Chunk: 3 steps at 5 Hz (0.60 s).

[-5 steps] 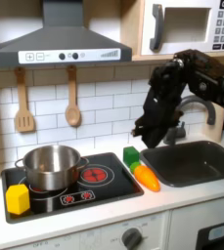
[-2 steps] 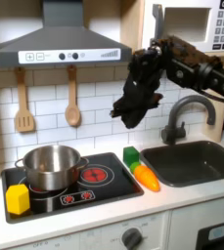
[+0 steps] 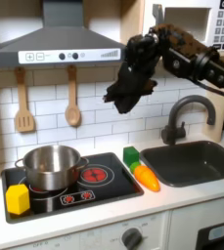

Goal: Push button

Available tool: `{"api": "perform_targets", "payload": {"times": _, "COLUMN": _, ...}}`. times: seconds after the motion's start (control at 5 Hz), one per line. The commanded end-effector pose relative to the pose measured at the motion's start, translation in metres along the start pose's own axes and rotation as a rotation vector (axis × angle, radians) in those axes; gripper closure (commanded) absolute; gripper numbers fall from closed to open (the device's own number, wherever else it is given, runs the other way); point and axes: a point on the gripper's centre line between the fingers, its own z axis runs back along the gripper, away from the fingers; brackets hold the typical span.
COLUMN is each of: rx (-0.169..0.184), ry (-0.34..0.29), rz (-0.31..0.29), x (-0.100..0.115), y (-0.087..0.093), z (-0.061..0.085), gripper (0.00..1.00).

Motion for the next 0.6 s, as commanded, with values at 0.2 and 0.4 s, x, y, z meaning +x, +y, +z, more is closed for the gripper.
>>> {"api": "perform_targets", "payload": {"times": 0.2, "rx": 0.027, "ry": -0.142, "rz": 0.012, "x": 0.024, "y": 0.017, "z": 0.011, "gripper": 1.0}}
{"api": "perform_targets", "payload": {"times": 0.4, "rx": 0.026, "ry": -0.181, "rz": 0.015, "x": 0.033, "y": 0.019, "z": 0.019, "gripper": 1.0}}
